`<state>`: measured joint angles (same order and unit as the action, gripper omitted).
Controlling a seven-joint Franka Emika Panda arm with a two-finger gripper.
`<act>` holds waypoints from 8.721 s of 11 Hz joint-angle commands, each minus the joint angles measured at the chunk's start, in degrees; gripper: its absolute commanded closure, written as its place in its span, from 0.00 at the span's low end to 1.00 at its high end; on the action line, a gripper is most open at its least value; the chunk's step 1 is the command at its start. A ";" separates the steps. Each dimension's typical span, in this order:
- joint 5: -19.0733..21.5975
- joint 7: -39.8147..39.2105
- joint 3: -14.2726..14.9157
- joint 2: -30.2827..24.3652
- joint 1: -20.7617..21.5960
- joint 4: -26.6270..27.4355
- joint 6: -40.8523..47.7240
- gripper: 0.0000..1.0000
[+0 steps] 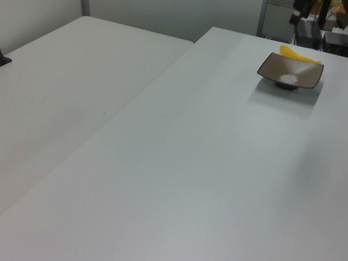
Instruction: Bananas placed on a ceramic plate
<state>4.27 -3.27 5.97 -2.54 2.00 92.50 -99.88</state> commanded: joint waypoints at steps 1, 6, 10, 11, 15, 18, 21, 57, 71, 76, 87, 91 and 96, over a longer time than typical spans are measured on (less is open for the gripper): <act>0.65 -0.95 -0.25 7.08 -6.20 -8.35 -0.58 0.00; 0.57 -2.08 -2.19 21.58 -17.89 -22.51 -0.76 0.00; 0.39 -8.32 -3.94 28.54 -25.27 -25.88 -4.78 0.00; 0.39 -8.77 -4.12 29.86 -26.51 -26.22 -6.89 0.00; 0.30 -11.48 -4.12 33.73 -31.95 -26.05 -17.78 0.00; 0.39 -12.02 -4.03 36.28 -35.30 -25.88 -25.16 0.00; 0.22 -11.58 -3.95 39.62 -36.27 -25.70 -32.38 0.00; -0.66 -25.28 -17.12 16.53 -36.45 -4.38 -15.70 1.00; -2.86 -23.01 -17.31 20.11 -36.63 14.55 -43.20 0.95; -2.77 -22.40 -17.13 19.42 -37.42 13.94 -42.51 0.00; -0.75 -5.73 -5.18 -1.49 -8.28 3.39 7.40 0.00; -1.01 0.28 -3.60 -1.42 5.27 3.91 6.46 0.00; -0.31 -0.16 -1.13 -0.45 9.08 4.36 1.35 0.00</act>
<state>3.31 -3.09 3.58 -2.65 9.65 95.67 -96.63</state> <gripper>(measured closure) 0.000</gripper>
